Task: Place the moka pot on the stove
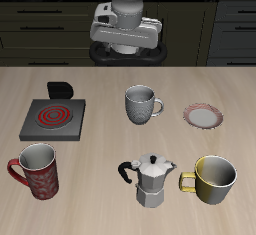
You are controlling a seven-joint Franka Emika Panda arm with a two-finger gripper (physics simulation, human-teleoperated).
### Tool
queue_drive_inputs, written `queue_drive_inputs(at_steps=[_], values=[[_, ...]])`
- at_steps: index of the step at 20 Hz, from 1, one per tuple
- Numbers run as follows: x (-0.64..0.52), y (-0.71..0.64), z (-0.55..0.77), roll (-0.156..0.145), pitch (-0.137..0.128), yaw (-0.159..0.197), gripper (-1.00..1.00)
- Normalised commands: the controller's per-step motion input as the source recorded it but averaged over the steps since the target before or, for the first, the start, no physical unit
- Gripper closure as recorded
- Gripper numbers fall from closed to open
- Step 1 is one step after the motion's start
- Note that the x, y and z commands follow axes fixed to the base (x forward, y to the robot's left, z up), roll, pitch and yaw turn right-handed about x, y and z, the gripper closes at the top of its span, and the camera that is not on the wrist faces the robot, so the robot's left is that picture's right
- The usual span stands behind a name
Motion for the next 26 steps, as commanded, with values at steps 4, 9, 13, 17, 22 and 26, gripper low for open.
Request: queue_drive_inputs(at_steps=[4, 9, 13, 17, 22, 26], values=[[0.31, 0.1, 0.03, 0.011, -0.025, 0.041, -1.0], [0.45, 0.07, 0.08, 0.043, 0.01, -0.018, -1.0], [0.37, 0.1, 0.17, 0.069, -0.038, 0.018, -1.0], [0.36, 0.01, 0.23, 0.037, -0.041, -0.022, -1.0], [0.44, -0.01, 0.15, 0.015, -0.01, -0.029, -1.0], [0.46, 0.06, 0.03, -0.01, -0.01, -0.01, -1.0]])
